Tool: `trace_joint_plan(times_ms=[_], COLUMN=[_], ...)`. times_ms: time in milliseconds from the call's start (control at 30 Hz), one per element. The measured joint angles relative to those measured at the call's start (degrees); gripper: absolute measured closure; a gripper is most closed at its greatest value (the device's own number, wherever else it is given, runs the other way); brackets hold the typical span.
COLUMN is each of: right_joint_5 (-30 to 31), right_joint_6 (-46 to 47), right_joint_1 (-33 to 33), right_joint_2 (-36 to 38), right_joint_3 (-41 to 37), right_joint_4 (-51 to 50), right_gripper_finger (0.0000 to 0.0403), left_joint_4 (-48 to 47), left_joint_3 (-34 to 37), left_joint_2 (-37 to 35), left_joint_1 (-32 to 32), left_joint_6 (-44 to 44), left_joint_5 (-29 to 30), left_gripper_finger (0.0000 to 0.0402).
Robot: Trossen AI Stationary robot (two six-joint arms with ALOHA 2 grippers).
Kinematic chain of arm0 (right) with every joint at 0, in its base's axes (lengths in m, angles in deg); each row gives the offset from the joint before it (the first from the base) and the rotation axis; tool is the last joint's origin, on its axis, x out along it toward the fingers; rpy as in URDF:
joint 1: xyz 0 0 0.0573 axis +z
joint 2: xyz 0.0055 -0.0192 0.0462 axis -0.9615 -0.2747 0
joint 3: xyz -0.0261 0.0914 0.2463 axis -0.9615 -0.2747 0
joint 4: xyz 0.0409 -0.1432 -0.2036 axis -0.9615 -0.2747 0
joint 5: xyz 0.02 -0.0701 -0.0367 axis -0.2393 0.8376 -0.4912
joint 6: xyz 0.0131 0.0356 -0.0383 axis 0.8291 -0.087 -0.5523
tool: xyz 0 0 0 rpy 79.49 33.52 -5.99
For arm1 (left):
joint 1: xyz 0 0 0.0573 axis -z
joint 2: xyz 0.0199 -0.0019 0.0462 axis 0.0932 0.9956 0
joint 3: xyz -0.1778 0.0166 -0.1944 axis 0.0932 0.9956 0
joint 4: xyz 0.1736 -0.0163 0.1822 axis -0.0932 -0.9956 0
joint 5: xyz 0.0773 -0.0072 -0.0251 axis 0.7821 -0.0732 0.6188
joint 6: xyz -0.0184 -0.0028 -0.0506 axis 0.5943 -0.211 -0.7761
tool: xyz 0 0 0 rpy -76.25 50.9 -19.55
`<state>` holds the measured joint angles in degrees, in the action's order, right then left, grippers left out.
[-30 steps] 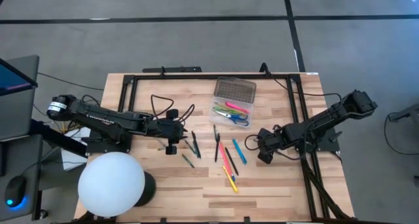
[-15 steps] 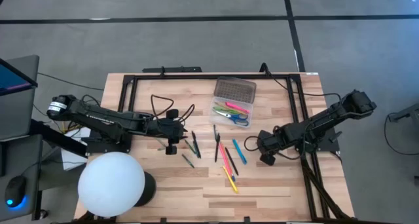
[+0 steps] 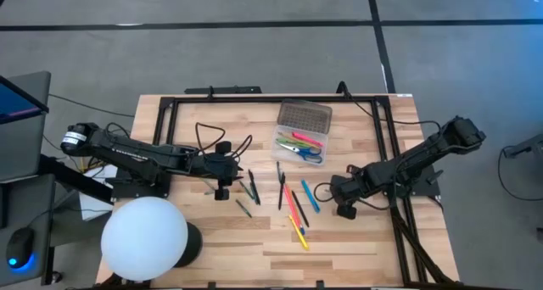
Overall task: Pick & place school supplies into a supply box
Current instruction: Put the gray pen into the black supply box
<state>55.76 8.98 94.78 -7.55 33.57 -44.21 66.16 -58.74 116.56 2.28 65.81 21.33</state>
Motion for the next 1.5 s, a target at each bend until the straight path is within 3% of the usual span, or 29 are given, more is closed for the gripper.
trace_joint_plan(times_ms=[300, 567, 733, 900, 1000, 1267, 1500], right_joint_5=[8.65, 17.20, 17.03, 10.95, 8.36, 8.33, 8.76], right_joint_6=[-8.24, -19.79, -29.38, -36.17, -37.93, -38.16, -37.78], right_joint_1=[0.59, -8.64, -17.96, -26.11, -29.84, -33.08, -33.82], right_joint_2=[0.09, 0.17, -0.20, -4.74, -9.88, -19.11, -19.04], right_joint_3=[5.88, 12.07, 13.25, 13.73, 15.60, 22.13, 23.56], right_joint_4=[-0.17, 2.14, 11.90, 19.58, 19.27, 15.31, 13.72], right_gripper_finger=[0.0403, 0.0403, 0.0403, 0.0402, 0.0402, 0.0390, 0.0349], left_joint_4=[0.02, 1.22, 2.43, 2.36, 2.31, 1.74, 0.85], left_joint_3=[0.00, 0.00, -0.02, -0.02, -0.02, -0.02, -0.02], left_joint_2=[0.01, 0.01, -0.01, -0.01, -0.01, -0.01, -0.01], left_joint_1=[0.01, 0.00, 0.00, 0.00, 0.01, 0.01, 0.01], left_joint_6=[0.02, 1.19, 2.05, 2.12, 2.12, 2.01, 1.59], left_joint_5=[0.00, 0.37, 0.38, 0.39, 0.39, 0.04, -0.02], left_gripper_finger=[0.0297, 0.0297, 0.0297, 0.0297, 0.0297, 0.0297, 0.0297])
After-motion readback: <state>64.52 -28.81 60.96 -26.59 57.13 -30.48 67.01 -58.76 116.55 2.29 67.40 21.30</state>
